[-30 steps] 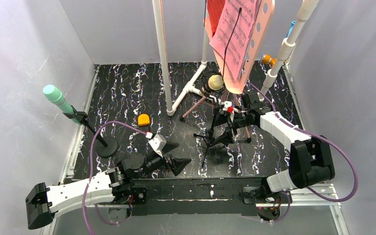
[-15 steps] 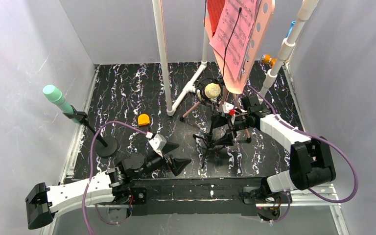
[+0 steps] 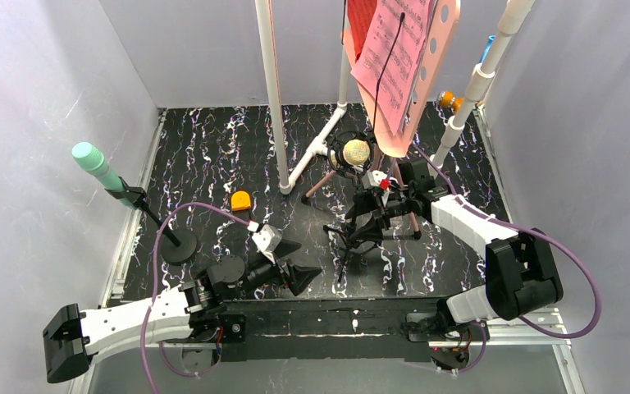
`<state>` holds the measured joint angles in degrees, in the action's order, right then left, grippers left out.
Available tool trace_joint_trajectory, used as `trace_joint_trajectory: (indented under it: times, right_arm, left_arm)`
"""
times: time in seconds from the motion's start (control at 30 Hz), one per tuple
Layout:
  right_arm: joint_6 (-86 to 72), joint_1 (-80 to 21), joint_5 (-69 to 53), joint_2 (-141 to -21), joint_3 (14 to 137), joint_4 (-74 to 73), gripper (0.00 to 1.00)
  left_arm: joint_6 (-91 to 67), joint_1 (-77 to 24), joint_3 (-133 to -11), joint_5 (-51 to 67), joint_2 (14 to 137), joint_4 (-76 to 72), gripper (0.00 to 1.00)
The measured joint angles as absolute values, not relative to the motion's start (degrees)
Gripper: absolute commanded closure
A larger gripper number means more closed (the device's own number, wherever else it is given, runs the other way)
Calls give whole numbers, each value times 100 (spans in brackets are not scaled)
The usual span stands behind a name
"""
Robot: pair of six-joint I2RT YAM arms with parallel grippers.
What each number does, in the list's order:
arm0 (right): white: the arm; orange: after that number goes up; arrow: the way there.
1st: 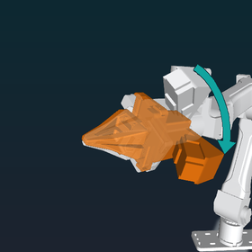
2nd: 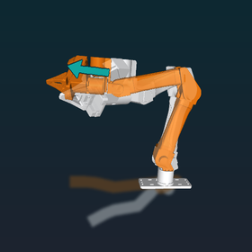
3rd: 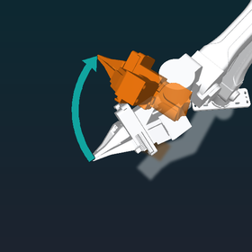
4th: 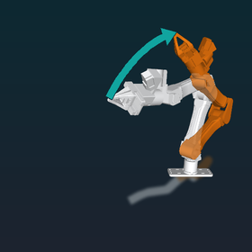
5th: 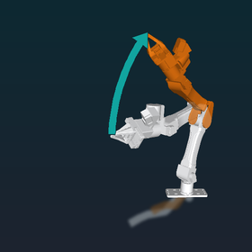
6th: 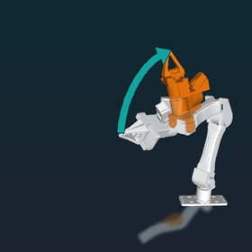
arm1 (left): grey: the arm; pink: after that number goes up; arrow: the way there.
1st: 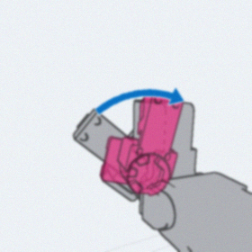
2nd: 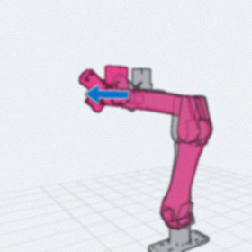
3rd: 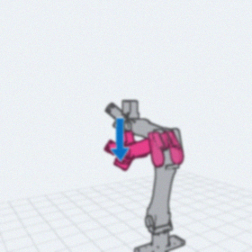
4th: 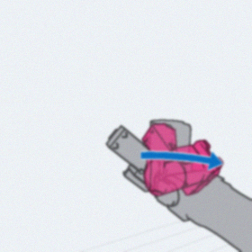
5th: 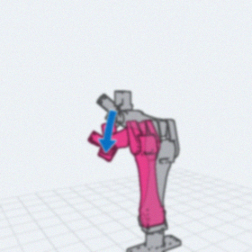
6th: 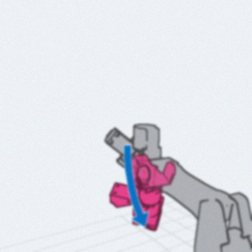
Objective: Pack up the instrument practice props
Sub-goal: Pick up the microphone stand with the microphone from the center of the board.
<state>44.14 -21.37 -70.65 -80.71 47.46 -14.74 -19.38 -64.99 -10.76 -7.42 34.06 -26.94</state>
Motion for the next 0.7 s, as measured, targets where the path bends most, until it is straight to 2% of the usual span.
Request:
trace_joint_trajectory:
  times: [0.3, 0.37, 0.53, 0.7]
  right_arm:
    - [3922, -2156, -7035, -8071, 4628, -1061, 52]
    - [3918, -2156, -7041, -8071, 4628, -1050, 60]
    - [4082, -2161, -7089, -8071, 4633, -1031, 87]
    - [4547, -2150, -7113, -8062, 4816, -1459, 99]
  left_arm:
    - [-1959, -6499, -1076, -740, 3363, -2694, 2]
    - [-1966, -6499, -1076, -742, 3326, -2696, 2]
    - [-2021, -6499, -1074, -744, 3249, -2694, 2]
    - [-2071, -6499, -1074, -749, 3218, -2694, 2]
